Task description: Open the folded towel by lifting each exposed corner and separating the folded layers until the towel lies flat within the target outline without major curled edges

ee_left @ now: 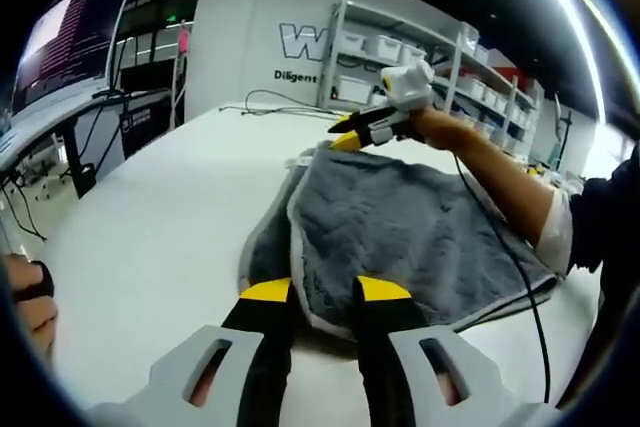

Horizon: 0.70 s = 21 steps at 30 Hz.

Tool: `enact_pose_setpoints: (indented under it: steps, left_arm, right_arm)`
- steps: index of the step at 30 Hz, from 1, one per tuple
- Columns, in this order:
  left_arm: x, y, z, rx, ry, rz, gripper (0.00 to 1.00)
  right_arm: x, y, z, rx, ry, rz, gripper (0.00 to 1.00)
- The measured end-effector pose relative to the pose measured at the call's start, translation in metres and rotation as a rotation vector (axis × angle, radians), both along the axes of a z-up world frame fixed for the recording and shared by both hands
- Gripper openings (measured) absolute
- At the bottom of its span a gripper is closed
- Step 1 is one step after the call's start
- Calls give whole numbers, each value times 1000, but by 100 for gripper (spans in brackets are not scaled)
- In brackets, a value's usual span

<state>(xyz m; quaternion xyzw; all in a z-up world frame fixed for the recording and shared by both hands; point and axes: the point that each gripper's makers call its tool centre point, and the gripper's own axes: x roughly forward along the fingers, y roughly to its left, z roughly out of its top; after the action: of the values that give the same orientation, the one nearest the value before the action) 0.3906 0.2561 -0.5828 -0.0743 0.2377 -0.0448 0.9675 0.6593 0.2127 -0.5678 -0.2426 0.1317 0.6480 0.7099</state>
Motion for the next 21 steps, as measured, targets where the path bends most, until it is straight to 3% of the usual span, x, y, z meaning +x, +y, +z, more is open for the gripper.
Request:
enact_pose_setpoints:
  steps: [21]
  left_arm:
    - [0, -6, -2, 2, 8, 18, 20]
  right_arm:
    - [9, -2, -18, -20, 40, -60, 36]
